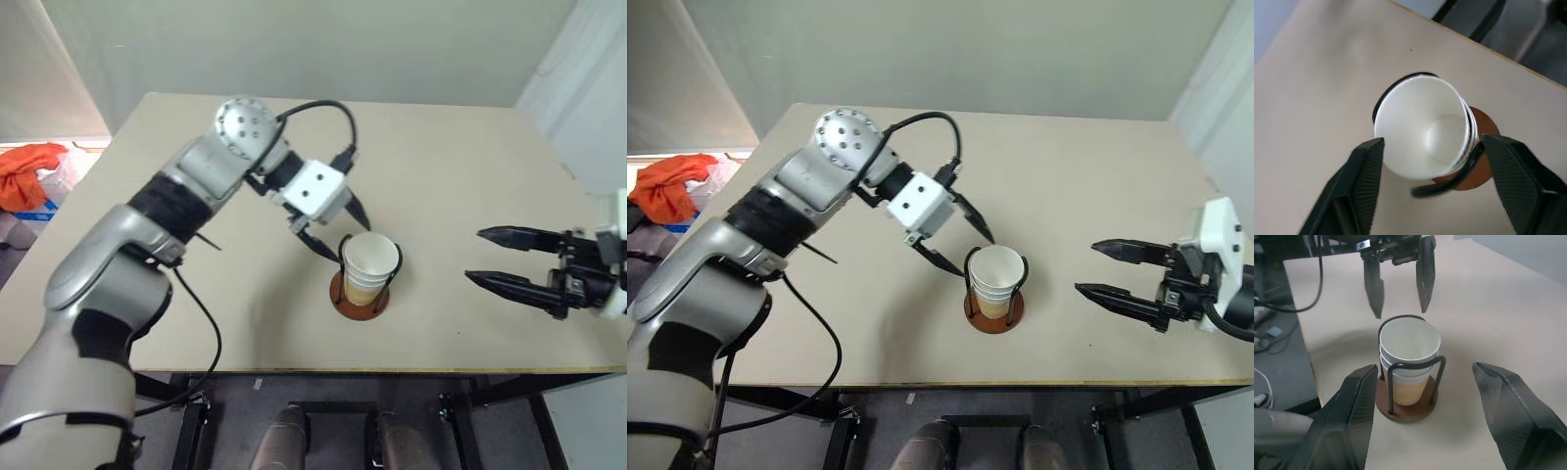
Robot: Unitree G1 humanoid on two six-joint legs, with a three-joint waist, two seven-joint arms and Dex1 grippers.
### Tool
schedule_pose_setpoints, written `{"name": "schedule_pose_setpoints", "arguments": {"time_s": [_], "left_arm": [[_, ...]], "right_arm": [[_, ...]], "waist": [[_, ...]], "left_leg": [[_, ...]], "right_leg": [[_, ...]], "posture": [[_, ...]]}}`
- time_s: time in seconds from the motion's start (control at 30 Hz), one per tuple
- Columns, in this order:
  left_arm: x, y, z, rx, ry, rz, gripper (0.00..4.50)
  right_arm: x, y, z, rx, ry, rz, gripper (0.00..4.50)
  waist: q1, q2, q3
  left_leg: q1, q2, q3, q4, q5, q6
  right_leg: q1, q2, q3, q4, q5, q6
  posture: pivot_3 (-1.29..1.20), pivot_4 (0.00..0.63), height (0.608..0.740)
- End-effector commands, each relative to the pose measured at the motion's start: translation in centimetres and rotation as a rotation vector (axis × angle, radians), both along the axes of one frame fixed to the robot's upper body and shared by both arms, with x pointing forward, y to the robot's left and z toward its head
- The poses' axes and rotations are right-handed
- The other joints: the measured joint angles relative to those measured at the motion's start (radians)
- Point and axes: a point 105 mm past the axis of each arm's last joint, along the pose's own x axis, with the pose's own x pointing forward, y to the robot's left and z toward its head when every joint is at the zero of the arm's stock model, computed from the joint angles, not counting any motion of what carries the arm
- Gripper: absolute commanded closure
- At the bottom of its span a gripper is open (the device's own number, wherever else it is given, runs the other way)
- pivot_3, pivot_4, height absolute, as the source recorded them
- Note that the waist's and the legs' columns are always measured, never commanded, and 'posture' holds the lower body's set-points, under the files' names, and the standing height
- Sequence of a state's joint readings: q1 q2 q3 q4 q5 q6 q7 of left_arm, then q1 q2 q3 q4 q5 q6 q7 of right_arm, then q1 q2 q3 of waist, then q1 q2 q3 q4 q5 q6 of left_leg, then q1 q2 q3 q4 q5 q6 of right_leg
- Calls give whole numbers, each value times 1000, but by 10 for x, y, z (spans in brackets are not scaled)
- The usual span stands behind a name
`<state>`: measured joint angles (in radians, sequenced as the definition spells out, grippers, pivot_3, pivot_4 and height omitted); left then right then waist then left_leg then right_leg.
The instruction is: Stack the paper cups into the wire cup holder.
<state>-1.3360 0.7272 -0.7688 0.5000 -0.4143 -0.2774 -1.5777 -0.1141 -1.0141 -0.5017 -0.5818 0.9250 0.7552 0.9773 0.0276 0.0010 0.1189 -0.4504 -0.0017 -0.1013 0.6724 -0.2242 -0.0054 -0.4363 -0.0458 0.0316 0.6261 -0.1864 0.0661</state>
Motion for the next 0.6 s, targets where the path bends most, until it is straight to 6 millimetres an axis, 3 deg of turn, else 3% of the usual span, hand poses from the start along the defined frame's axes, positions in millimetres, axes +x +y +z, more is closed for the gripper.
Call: {"name": "schedule_pose_setpoints", "arguments": {"time_s": [0.03,0.2,0.27,0.37,0.47,0.6], "left_arm": [[-6,34,22,-88,50,117,1093],[-34,89,23,-195,187,351,1093],[-51,110,19,-234,240,467,1093],[-68,131,21,-353,342,615,1093],[-70,157,13,-477,431,772,1093],[-77,195,-5,-581,484,970,1093]], "right_arm": [[13,6,3,-22,-18,74,1242],[35,6,-6,-33,24,176,1242],[45,8,-8,-41,37,218,1242],[53,8,-10,-61,64,269,1242],[59,-1,-11,-87,95,284,1242],[70,-28,-7,-81,109,213,1242]], "waist": [[-8,2,0],[-16,3,0],[-15,4,-1],[-12,4,-1],[-1,4,-1],[-4,4,0]], "left_leg": [[0,0,0,0,1,0],[0,1,-1,-4,6,0],[-1,2,-1,-5,11,-8],[-1,3,-1,-6,11,-8],[1,2,-3,-8,9,-6],[7,2,-2,-11,6,-8]], "right_leg": [[0,0,0,0,0,0],[-3,3,0,1,1,-2],[-4,3,0,1,0,-4],[-7,2,0,3,-5,-15],[-8,2,-1,9,-8,-24],[-8,0,-2,18,-10,-33]], "posture": [[0,150,740],[0,150,740],[0,150,740],[0,150,740],[0,150,740],[0,150,740]]}}
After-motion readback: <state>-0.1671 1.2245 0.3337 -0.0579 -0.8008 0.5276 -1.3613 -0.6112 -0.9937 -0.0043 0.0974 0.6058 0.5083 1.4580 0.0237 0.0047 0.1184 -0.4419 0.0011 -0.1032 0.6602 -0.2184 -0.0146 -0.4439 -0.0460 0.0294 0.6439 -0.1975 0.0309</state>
